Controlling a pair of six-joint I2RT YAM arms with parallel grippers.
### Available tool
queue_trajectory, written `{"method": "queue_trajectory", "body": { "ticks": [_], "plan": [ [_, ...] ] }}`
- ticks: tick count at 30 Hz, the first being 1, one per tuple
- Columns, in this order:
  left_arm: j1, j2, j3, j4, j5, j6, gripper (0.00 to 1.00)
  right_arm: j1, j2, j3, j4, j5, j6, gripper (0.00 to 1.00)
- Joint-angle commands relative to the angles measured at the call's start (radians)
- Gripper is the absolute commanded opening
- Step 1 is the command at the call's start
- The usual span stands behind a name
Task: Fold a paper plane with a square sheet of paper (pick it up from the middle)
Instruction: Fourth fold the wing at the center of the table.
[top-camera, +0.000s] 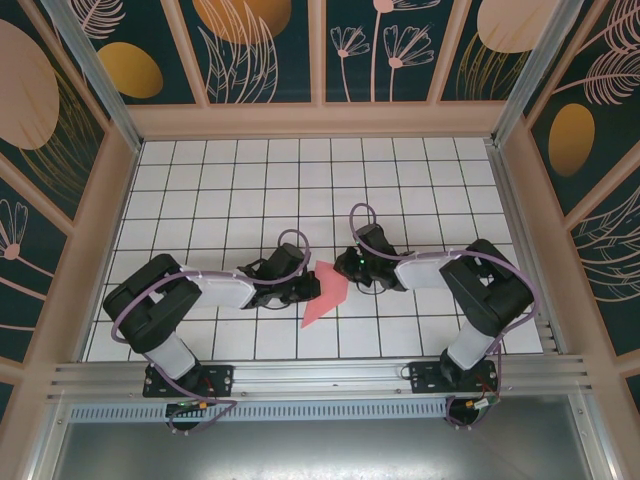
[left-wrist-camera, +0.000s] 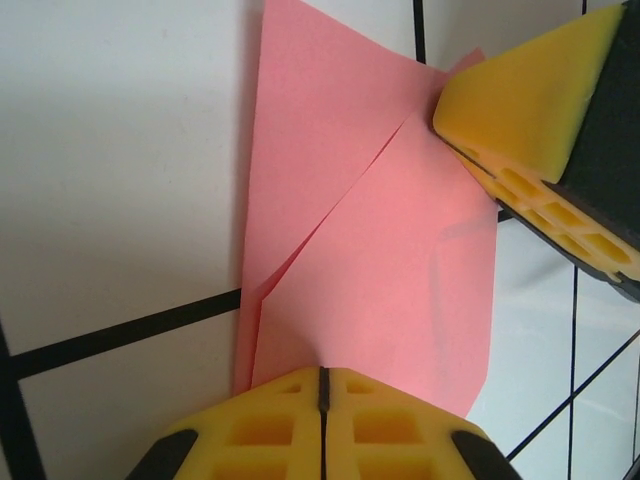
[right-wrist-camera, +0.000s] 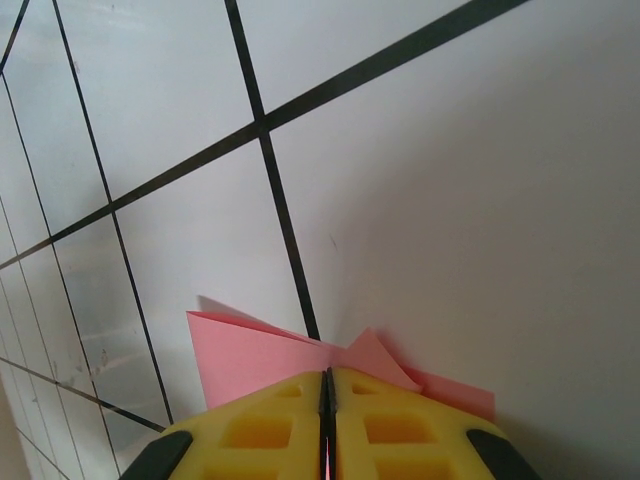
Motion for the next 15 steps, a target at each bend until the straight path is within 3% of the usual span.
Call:
{"method": "queue_trajectory", "body": {
  "ticks": [1,8,15],
  "plan": [
    [-0.005,0.056,-0.030,-0.152,-0.060,0.061,0.05,-0.037,-0.028,0.021,-0.053,0.035,-0.079,0.12],
    [-0.004,0.047,-0.118,-0.128,-0.066,0.051,0.03,-0.178,-0.024,-0.023,-0.001,-0.046,-0.165,0.14],
    [-0.004,0.034,-0.097,-0.117,-0.053,0.049,0.03,-0.170,-0.160,-0.009,0.007,-0.134,-0.219,0.14]
  ]
}}
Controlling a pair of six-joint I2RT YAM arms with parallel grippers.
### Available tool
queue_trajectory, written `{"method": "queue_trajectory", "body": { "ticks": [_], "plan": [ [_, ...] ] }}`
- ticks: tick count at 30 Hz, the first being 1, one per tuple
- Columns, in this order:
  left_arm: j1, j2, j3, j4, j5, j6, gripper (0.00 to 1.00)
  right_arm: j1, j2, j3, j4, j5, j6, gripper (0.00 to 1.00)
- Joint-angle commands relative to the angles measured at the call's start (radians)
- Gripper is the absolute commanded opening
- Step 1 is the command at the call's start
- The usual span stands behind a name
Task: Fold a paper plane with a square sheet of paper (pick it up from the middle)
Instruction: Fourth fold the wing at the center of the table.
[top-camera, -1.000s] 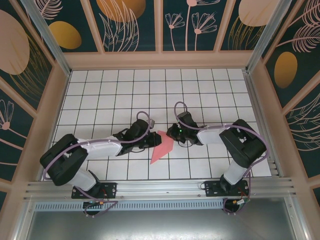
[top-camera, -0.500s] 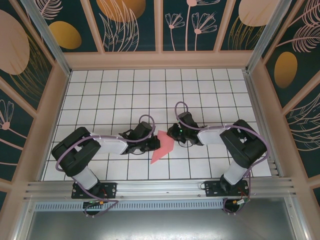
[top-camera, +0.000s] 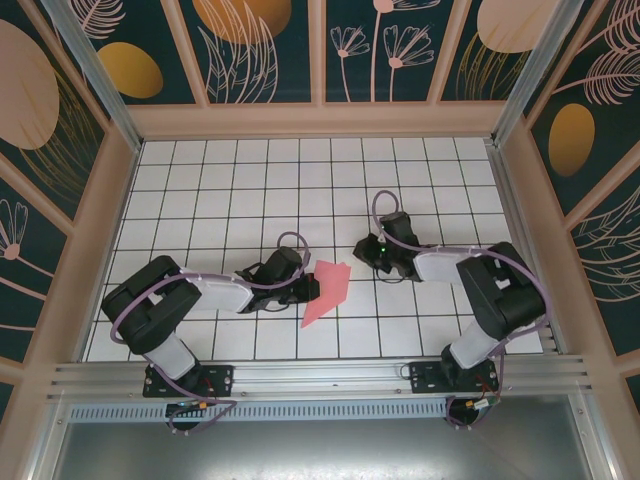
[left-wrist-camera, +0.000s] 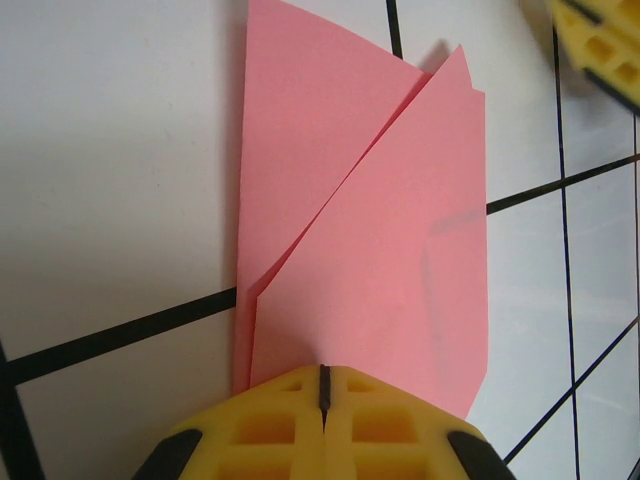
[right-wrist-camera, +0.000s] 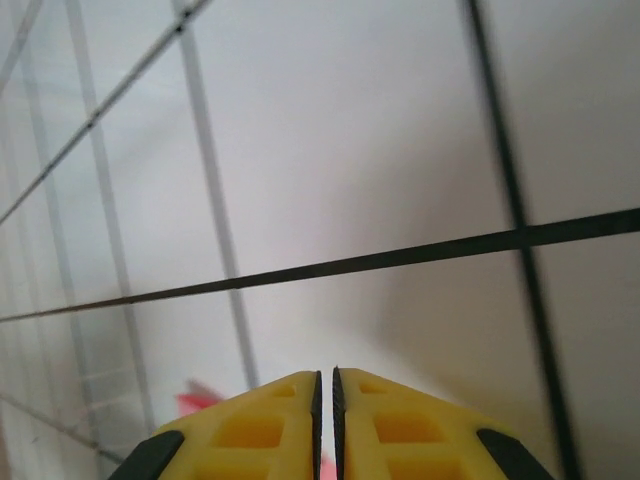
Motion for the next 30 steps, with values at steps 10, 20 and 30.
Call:
{"method": "queue_trajectory", "body": {
  "ticks": [10,20,30],
  "plan": [
    [-0.003,0.044,-0.041,-0.209,-0.055,0.019,0.01,0.188,0.011,-0.022,0.107,-0.092,0.025,0.05],
    [-0.003,0.065,-0.053,-0.197,-0.034,0.017,0.00,0.129,0.137,-0.045,0.073,0.024,-0.024,0.04],
    [-0.004,0.098,-0.081,-0.174,-0.027,0.005,0.00,-0.024,0.110,-0.050,0.164,-0.131,-0.118,0.06]
  ]
}}
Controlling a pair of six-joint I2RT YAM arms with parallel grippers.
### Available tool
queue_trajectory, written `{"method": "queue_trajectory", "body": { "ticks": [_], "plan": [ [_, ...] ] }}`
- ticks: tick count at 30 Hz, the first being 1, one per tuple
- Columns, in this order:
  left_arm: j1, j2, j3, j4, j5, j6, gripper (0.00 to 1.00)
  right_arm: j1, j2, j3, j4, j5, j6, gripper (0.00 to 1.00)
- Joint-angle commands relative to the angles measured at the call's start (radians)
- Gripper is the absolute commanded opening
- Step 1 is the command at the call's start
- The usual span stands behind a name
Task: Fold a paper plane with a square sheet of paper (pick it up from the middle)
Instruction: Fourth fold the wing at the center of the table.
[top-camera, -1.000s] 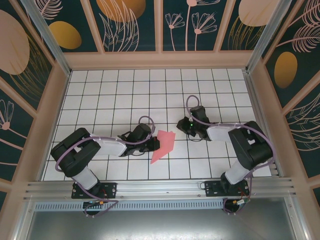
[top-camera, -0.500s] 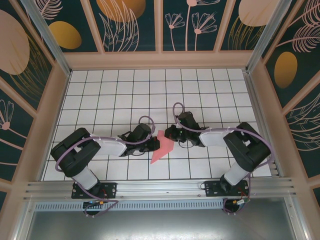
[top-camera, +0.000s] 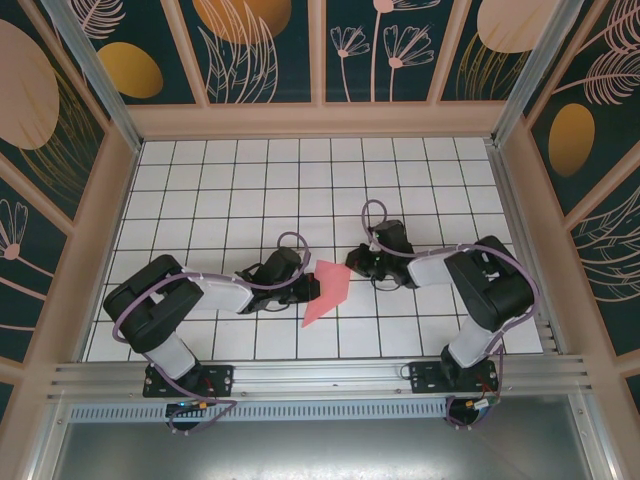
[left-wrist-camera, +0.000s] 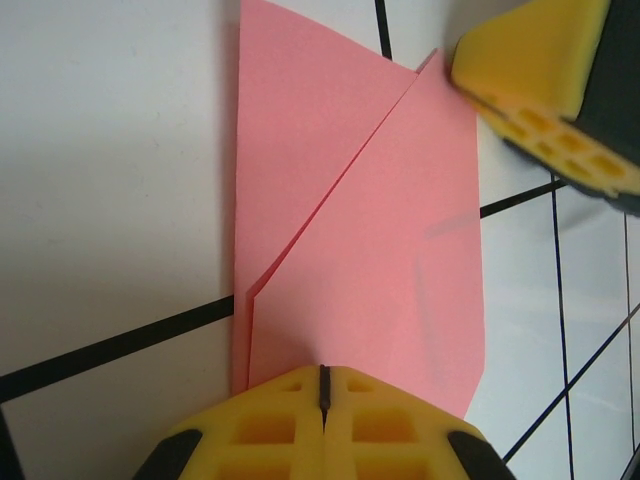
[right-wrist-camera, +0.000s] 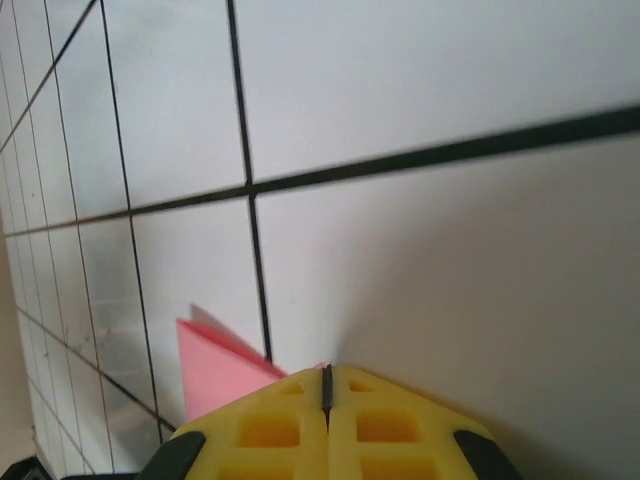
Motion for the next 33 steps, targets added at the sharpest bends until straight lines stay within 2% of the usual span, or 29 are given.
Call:
{"method": "queue_trajectory", "body": {
  "ticks": [1,6,9,14,17,21,28,33],
  "plan": [
    [-0.002,0.084,-0.066,-0.221,-0.038,0.005,0.00,-0.047,0.003,0.002,0.050,-0.072,-0.074,0.06],
    [-0.002,0.075,-0.067,-0.219,-0.036,0.001,0.00,-0.025,-0.112,-0.005,0.026,-0.059,-0.062,0.07],
    [-0.002,0.070,-0.065,-0.219,-0.035,0.003,0.00,0.023,-0.145,-0.021,0.039,-0.060,-0.037,0.08],
    [-0.003,0.066,-0.056,-0.222,-0.035,0.004,0.00,0.135,-0.090,-0.024,0.077,-0.044,0.018,0.07],
    [-0.003,0.063,-0.051,-0.224,-0.031,0.006,0.00,0.160,-0.045,-0.030,0.106,-0.039,0.041,0.06],
    [-0.003,0.063,-0.034,-0.233,-0.030,0.010,0.00,0.155,-0.003,-0.044,0.089,0.013,0.042,0.05],
    [-0.003,0.002,0.020,-0.276,-0.029,0.019,0.01,0.111,0.045,-0.103,0.130,-0.003,0.045,0.04],
    [-0.003,-0.077,0.110,-0.337,-0.020,0.026,0.06,0.112,0.048,-0.113,0.135,-0.001,0.051,0.04]
  ]
}}
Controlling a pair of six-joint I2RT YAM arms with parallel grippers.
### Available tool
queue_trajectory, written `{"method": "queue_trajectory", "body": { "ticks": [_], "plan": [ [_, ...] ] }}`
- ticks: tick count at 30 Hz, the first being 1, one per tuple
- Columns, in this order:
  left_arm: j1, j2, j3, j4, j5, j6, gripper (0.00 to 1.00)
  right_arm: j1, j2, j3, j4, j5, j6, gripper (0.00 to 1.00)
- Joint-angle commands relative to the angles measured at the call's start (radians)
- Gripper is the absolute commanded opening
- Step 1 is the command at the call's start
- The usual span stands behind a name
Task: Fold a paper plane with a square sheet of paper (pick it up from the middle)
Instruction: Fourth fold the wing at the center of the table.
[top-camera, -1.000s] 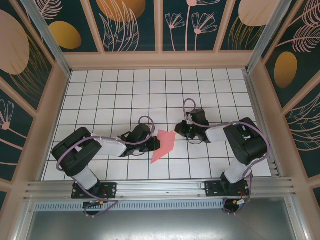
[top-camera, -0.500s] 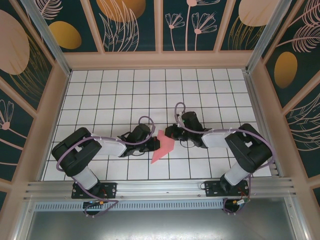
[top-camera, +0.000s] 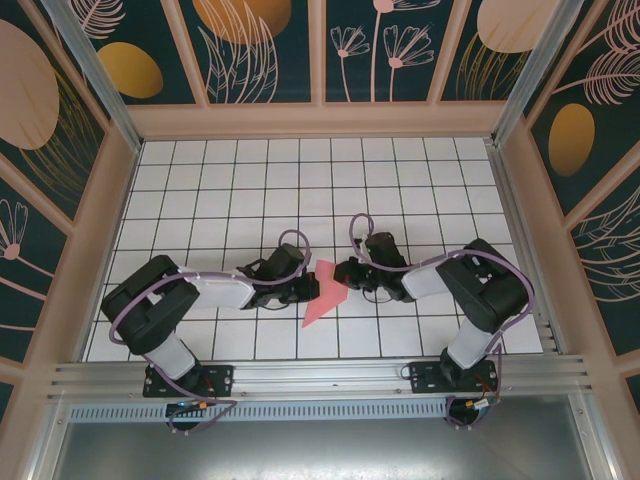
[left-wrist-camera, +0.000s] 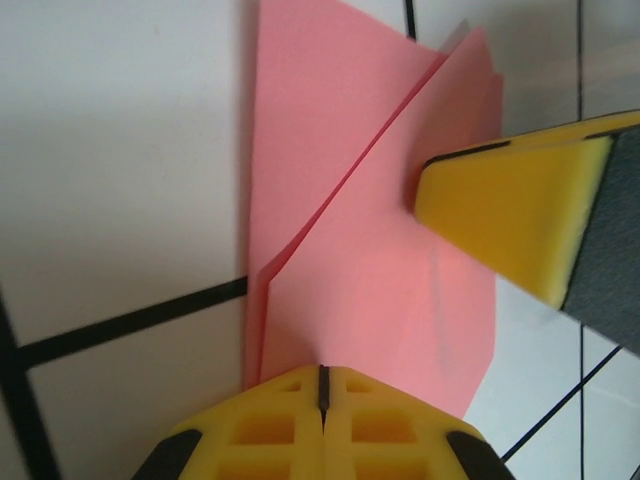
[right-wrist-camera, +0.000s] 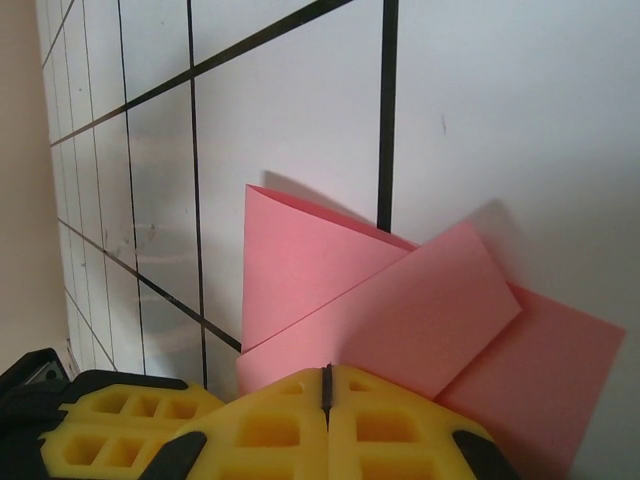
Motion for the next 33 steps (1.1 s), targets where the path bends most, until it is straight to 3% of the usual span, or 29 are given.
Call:
{"method": "queue_trajectory", "body": {
  "ticks": [1,7,14,23,33],
  "plan": [
    [-0.004,-0.064,0.055,-0.154,-0.010,0.017,0.07,-0.017,0.039,-0.033,-0.034,0.051,-0.004,0.04],
    [-0.003,-0.092,0.053,-0.004,0.118,-0.058,0.05,-0.017,0.048,-0.020,-0.045,0.036,-0.021,0.04],
    [-0.003,-0.003,0.025,0.086,0.193,-0.080,0.05,-0.016,0.048,-0.022,-0.054,0.045,-0.021,0.05],
    [-0.003,0.019,-0.011,-0.084,0.023,-0.037,0.01,-0.020,-0.013,0.024,-0.103,0.045,-0.043,0.07],
    [-0.003,0.054,-0.023,-0.069,0.015,-0.020,0.00,0.048,-0.100,0.065,-0.119,-0.010,-0.058,0.14]
  ]
}}
